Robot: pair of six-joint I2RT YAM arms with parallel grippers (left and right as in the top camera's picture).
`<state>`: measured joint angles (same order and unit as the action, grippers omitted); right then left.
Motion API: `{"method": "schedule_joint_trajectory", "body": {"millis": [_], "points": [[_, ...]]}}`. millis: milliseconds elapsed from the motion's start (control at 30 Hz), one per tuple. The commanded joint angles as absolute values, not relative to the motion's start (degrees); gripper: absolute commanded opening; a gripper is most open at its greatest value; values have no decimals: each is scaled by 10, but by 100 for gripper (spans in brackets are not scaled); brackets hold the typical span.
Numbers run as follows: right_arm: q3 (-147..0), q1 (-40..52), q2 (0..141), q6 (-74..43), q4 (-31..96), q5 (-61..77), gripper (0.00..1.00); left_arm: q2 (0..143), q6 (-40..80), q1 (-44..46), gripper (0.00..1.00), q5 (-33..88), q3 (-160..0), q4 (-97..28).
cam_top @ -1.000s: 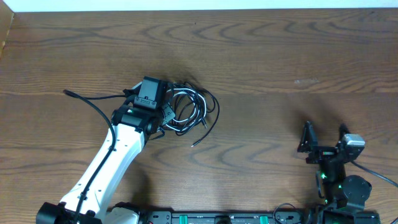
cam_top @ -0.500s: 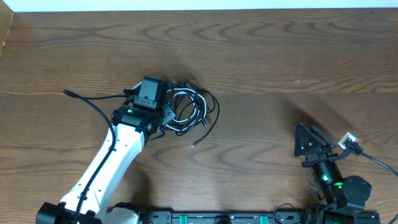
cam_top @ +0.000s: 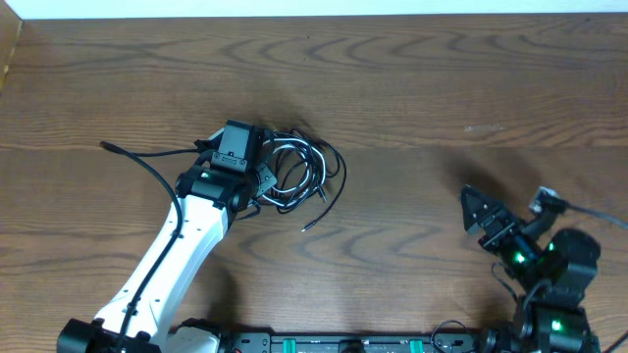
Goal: Untangle cables
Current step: 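Move the right gripper toward the bundle while left holds cable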
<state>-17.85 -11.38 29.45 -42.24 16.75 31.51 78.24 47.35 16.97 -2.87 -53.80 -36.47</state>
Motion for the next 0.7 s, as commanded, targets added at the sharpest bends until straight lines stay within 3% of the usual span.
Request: {"method": "schedule_joint_trajectory", "body": {"millis": [0, 167, 367, 667], "points": [[-216, -107, 369, -406, 169, 390, 93, 783, 508, 168, 8, -27, -546, -366], [-253, -52, 465, -400, 162, 411, 93, 783, 552, 168, 8, -14, -546, -366], [-277, 94, 563, -408, 67, 337, 99, 783, 552, 168, 8, 42, -546, -367], [-277, 159, 625, -447, 20, 234, 99, 783, 530, 168, 8, 57, -546, -378]]}}
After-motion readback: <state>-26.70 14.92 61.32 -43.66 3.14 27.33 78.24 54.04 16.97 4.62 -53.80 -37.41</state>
